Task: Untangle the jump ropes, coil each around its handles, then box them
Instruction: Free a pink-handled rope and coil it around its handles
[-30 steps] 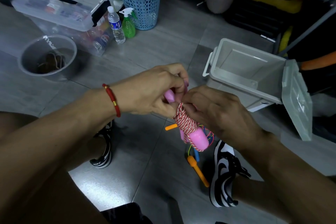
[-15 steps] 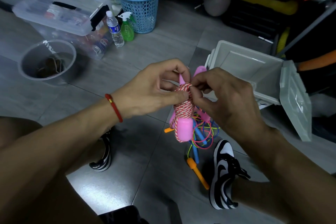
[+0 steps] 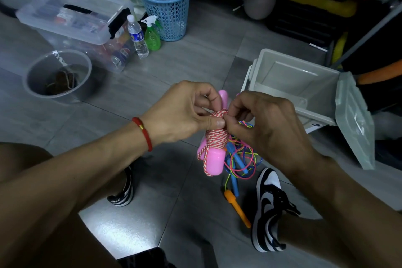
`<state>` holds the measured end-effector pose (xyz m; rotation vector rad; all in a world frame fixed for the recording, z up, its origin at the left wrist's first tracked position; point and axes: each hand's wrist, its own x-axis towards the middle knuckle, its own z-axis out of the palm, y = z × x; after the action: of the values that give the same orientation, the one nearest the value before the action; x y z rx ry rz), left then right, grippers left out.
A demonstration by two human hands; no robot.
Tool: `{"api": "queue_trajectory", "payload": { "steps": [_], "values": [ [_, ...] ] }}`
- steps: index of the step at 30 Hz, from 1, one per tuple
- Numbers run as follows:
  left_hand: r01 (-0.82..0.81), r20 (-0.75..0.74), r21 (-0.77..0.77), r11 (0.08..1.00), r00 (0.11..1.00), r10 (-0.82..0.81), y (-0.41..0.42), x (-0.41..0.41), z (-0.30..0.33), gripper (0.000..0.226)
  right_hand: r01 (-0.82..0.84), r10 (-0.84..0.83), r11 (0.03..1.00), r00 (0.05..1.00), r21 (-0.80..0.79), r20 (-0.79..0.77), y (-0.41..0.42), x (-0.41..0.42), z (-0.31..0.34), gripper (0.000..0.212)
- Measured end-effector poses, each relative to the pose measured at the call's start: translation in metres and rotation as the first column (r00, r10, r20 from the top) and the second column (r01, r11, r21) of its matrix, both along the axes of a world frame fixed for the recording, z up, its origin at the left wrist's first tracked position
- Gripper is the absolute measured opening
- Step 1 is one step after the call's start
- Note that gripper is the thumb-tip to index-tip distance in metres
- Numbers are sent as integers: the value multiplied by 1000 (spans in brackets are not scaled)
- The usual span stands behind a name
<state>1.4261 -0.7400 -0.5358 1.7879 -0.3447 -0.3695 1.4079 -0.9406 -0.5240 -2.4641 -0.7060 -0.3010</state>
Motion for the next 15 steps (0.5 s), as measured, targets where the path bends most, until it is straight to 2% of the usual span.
{"api": "queue_trajectory", "payload": {
  "steps": [4, 9, 15],
  "values": [
    [16, -26, -7, 1000, 1000, -17, 0, 2, 0, 22, 24, -21, 998, 998, 60, -51, 3, -1, -1, 15],
    [53, -128, -117, 992, 989, -68, 8, 6, 6, 20, 53, -53, 997, 999, 58, -3, 3, 3, 2, 7],
    [50, -159, -220, 974, 983, -87, 9, 4, 4, 25, 67, -61, 993, 996, 96, -64, 1, 4, 6, 7]
  ]
}}
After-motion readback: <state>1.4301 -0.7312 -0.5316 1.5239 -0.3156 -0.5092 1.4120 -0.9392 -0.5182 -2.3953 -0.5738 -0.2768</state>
